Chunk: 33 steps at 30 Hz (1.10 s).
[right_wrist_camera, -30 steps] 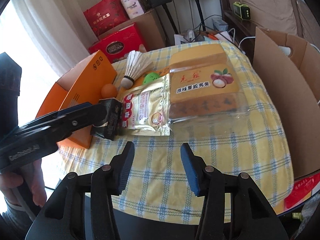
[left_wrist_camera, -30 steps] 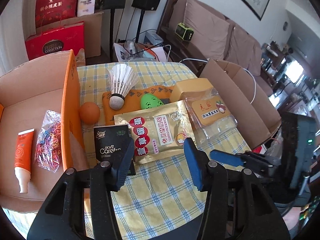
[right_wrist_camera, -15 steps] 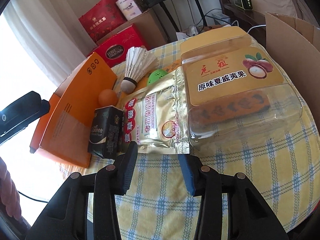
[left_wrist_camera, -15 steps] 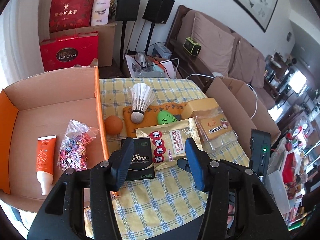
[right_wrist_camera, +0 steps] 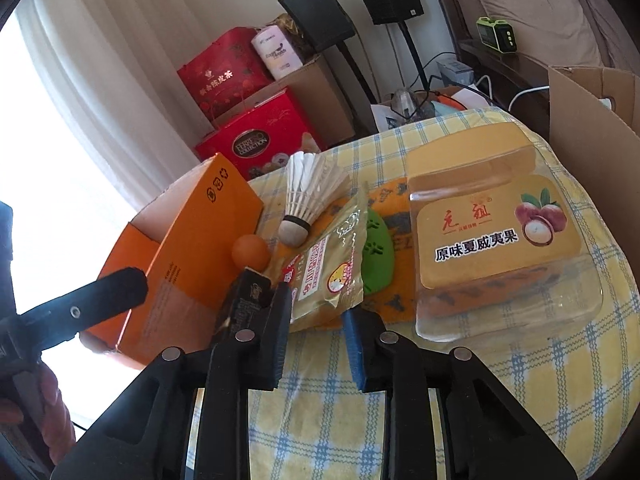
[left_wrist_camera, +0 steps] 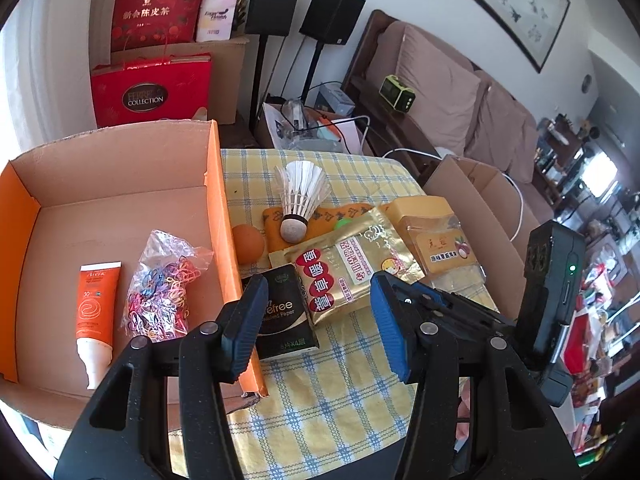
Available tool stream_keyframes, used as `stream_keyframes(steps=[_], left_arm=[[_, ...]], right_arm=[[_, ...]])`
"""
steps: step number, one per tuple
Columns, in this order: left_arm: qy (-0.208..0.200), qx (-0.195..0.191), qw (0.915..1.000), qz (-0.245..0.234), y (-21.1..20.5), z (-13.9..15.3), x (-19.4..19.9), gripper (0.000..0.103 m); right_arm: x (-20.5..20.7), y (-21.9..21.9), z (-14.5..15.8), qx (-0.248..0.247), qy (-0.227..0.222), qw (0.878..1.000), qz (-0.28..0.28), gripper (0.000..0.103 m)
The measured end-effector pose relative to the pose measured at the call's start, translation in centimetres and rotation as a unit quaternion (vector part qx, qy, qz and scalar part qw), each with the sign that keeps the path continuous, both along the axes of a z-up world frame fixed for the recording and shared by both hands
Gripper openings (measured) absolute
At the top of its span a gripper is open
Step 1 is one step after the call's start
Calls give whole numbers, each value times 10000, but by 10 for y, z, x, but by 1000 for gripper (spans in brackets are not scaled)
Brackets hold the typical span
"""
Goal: Organize objects
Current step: 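Move the left gripper toward the gold snack pouch on the table, then grasp the gold snack pouch with the left gripper and lift it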
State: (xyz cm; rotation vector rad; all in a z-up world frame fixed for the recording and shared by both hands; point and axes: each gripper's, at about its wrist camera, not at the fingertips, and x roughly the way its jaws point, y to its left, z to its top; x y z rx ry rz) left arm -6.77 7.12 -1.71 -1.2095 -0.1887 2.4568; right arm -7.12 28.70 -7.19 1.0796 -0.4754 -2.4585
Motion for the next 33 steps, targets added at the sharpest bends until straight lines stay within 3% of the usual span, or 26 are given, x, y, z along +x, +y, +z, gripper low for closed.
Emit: stream_keyframes(steps=[10,17,22,28,33], left_arm=[[-16,134,9999,3,-11,2,-2,50],[-47,204,9998,41,-22,6,-2,54],[-78,276,9996,-62,-15,6,3,55],[-256,681,9970,-269,2,3,13,71],[-501,1083,9923,-338,21,-8,15,90]], right_arm=[[-28,-20,-12,-562,-262,9976,315,19],[-40,-32,-12,-437,-291,9978,406,6],[-35,-26,-3,-450,-190,9980,394,5],[-27,-3,23,-387,-21,9990,204,4],[-22,16,34,-355,-40,9993,72,4]])
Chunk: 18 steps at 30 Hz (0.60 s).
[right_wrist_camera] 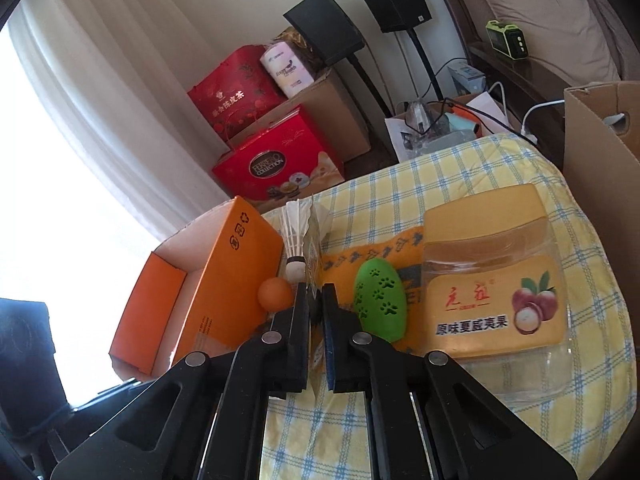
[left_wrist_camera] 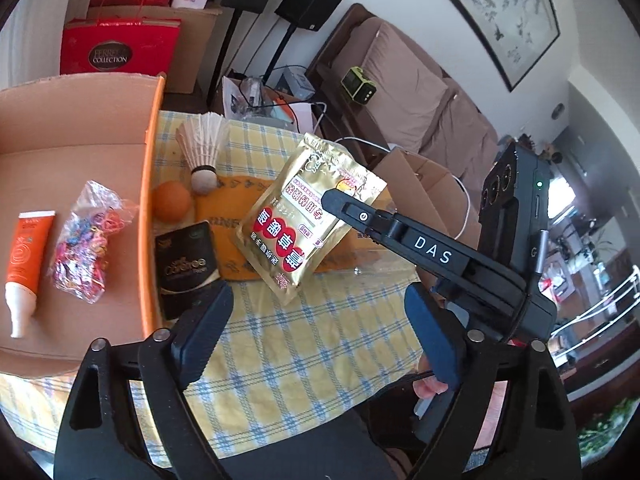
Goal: Organize objects
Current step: 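Grasp the gold snack pouch with the left gripper and lift it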
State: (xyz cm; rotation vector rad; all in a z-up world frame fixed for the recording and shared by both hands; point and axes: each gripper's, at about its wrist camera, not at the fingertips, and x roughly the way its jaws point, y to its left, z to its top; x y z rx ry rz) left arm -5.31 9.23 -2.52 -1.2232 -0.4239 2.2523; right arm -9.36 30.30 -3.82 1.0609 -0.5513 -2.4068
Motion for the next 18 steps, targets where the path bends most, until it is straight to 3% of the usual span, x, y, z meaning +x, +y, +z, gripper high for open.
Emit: stream_keyframes(steps=[3,8,13,15,18], left_arm=[[203,-431,9989,-44,18,-10,3,92],[1066,-1507,9828,-54,54,-24,17,92],[1364,-1590,9778,-48,71,-32,19,89],[1400,-1609,9769,-96,74,-33,18,82],[1416,-1714,9750,-13,74,-34,17,63]], right_arm=[[0,12,1,-9,-113,9999,-54,4],[3,24,5,2,-214,9998,-50,4],[9,27,11,-64,-250,9997,-22,5],[13,25,14,-71,-243,9997,-5,5],[18,24,19,-144,-250,9996,48,5]])
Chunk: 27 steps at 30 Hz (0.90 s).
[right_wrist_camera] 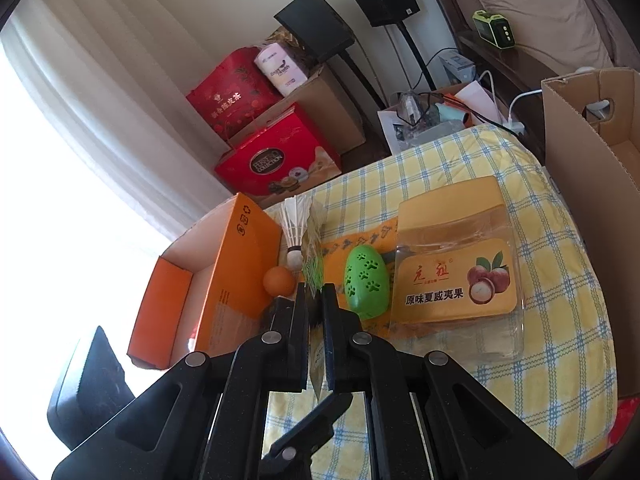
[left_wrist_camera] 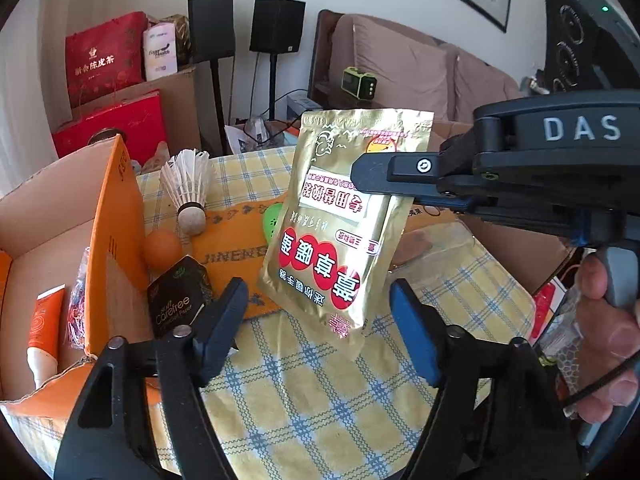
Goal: Organize objects
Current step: 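Grasp the gold snack pouch with the left gripper and lift it, then carry the gold snack pouch with the left gripper over the orange box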
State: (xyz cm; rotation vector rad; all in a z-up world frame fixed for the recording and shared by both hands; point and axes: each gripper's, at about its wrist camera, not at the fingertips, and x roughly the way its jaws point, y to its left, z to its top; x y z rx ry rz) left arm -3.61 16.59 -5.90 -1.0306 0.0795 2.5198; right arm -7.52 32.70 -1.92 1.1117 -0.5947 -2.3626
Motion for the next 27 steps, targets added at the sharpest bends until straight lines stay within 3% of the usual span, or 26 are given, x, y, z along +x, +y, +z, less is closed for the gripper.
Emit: stream_keyframes(steps=[5,7,15,27], left_arm=[[-37,75,9999,-73,-1,0,-1,27],[-27,147,9998,-116,-2,2,0,22],[16,469,9988,-128,-11,21,5,19],[260,467,9984,210,-48,60,6,19]], right_arm=[[10,-7,11,114,161,9998,25,4],[13,-10,15,192,224,9996,32,5],[21,-16,36,220,455,9987,63,5],[22,-54,76,309,836,9947,507,5]])
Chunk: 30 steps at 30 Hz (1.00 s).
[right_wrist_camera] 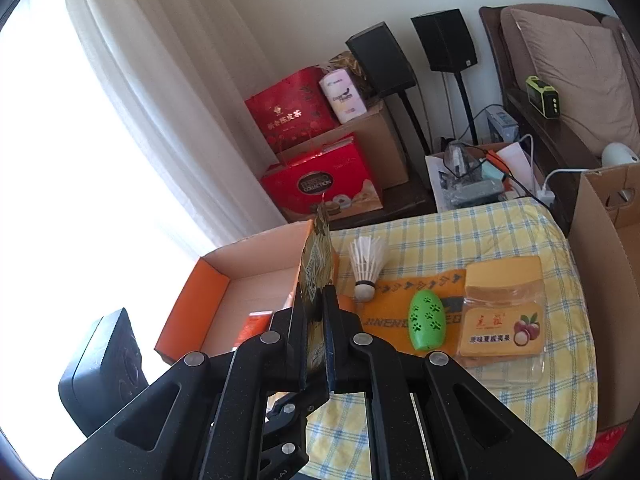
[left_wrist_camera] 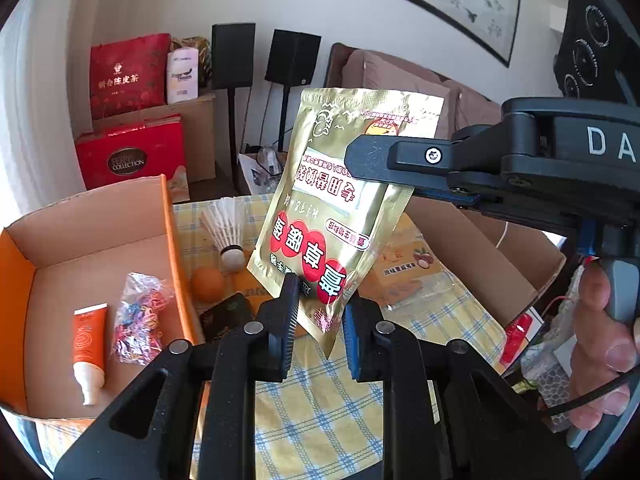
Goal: Organize objects
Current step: 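Carry the gold snack pouch with the left gripper over the orange box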
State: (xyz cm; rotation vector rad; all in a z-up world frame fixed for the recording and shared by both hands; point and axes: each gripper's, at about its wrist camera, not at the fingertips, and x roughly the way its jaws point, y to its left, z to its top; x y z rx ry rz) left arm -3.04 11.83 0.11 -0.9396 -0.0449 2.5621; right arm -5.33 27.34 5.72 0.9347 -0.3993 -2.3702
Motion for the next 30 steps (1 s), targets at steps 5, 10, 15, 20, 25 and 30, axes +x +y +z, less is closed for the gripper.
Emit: stream_keyframes(steps=[5,10,15,20,25,30], left_arm=[[-41,-74,9994,326,-32,9,-7,19],[-135,-161,9974,694,-68,9,-13,19],[-263,-244,9937,1065,-103,4,-16,19],[-418,-273,9892,1376,-136,-6,-18,19],[-569,-312,9854,1575,-165,-16,-21,19],[-766,-362,9833,1610,-187,-24,-35,18]], right_arm=[[-10,-35,6,-8,17,9995,315,5],[-22,-76,3,-52,-66,9977,669,5],[-30,-117,-4,-109,-215,9943,1034,5],[-37,-158,-16,-163,-422,9895,1371,5],[-43,-189,-29,-206,-627,9855,1563,5],[-56,-211,-41,-294,-827,9837,1571,5]])
